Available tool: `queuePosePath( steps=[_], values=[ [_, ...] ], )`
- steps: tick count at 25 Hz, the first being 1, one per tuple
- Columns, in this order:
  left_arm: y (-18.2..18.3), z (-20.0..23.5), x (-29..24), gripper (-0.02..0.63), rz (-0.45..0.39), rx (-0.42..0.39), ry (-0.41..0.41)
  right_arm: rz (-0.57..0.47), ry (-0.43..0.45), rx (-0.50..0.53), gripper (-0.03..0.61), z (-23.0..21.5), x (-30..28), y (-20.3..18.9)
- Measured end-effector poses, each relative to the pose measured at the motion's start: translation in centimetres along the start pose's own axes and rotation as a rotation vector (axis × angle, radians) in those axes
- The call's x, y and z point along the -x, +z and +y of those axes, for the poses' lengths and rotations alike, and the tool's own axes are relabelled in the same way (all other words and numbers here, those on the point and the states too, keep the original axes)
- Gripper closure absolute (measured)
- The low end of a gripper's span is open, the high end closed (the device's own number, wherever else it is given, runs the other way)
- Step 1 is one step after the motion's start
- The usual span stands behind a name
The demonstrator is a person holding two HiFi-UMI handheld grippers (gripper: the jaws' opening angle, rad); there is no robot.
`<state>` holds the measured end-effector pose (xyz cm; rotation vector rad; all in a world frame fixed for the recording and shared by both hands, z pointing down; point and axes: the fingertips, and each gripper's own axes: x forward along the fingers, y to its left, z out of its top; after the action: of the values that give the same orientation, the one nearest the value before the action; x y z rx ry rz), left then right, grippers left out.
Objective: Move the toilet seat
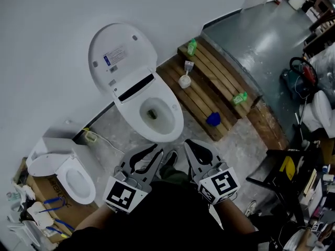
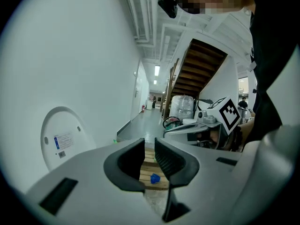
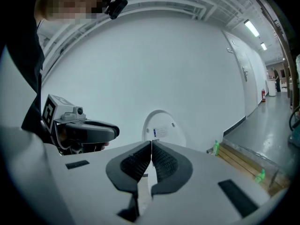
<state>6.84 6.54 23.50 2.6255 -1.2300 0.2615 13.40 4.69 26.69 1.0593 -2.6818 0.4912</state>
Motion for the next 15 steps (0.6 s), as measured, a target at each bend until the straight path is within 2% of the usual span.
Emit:
queuePosePath(
  steps=[4,10,12,15],
  values=[
    [-1.6,2.0,-2.1,0.537,0.036,0.043,0.042,0.049,-0.006,0.048,0.549,-3.5,-2.0,-0.2],
    [-5.5,6.1,-4.9,0.537,0.103,0.124,0.091,0.123,-0.066,0.109,0.549,-8.5,-5.4,-1.7],
    [-6.9,7.5,-5.7,0.537,0.122,0.144,0.09,0.15,-0.074,0.121,0.549,-10.0,-6.8,-2.9],
    [-10.1,9.6,-7.1,0.537,0.184,0.132,0.099,0.21,-0.06,0.112,0.549,-12.2,-9.0,-6.2]
  ],
)
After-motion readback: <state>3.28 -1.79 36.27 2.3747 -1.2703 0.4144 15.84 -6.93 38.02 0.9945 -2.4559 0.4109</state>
